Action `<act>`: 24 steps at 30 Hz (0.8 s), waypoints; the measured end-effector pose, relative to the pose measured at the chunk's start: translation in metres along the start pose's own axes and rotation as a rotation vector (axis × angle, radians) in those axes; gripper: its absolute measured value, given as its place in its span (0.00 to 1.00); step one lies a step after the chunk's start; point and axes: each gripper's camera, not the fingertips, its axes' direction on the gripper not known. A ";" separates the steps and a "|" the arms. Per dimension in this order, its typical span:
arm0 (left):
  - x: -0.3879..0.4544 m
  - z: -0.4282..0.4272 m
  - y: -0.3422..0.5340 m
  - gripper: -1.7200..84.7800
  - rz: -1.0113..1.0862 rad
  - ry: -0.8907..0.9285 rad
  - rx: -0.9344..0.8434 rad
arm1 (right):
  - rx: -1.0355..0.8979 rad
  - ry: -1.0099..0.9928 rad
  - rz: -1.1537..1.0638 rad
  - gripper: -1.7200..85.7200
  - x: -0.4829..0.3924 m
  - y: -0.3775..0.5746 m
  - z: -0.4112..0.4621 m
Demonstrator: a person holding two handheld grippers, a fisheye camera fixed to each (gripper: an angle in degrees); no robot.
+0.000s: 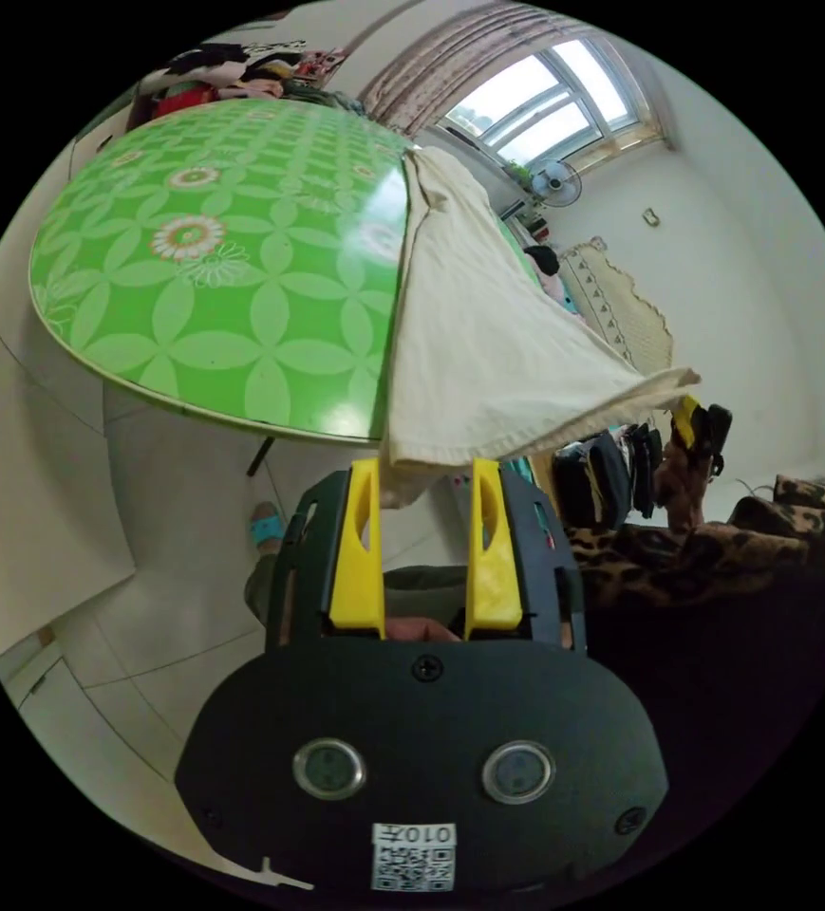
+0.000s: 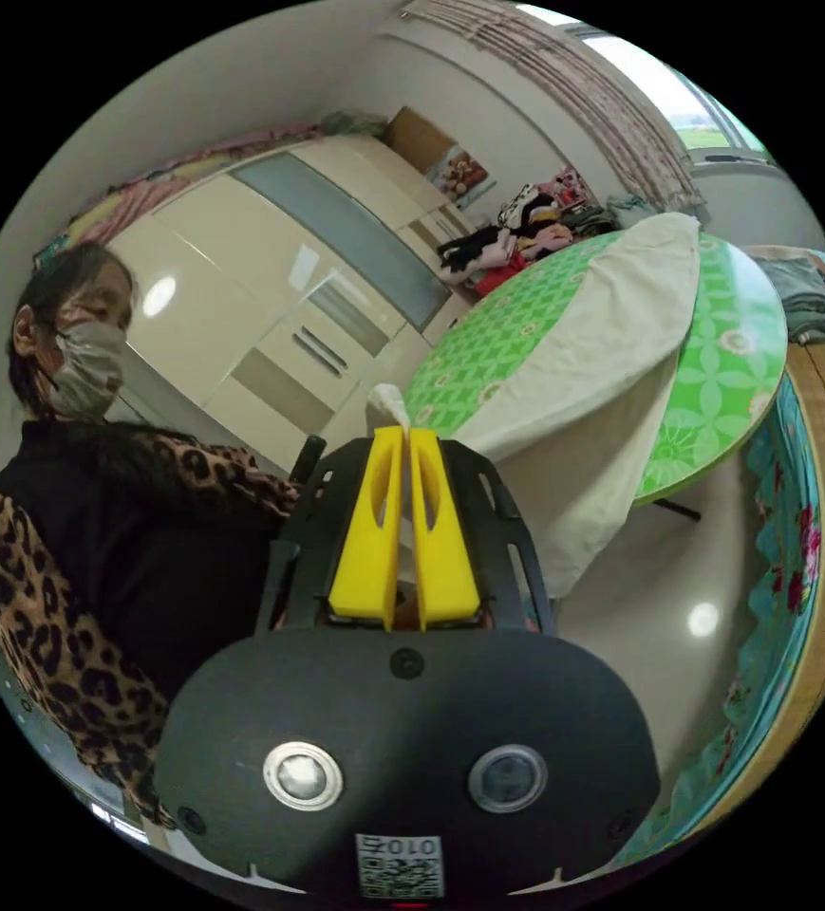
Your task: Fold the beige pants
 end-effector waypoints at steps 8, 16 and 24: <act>-0.015 0.005 -0.007 0.19 -0.119 0.211 0.005 | 0.029 -0.057 -0.050 0.03 -0.036 -0.069 -0.030; -0.056 0.013 -0.006 0.21 -0.316 0.491 0.121 | 0.016 -0.096 -0.130 0.03 -0.072 -0.102 -0.070; -0.107 0.015 0.002 0.22 -0.518 0.731 0.240 | 0.046 -0.120 -0.105 0.03 -0.079 -0.075 -0.117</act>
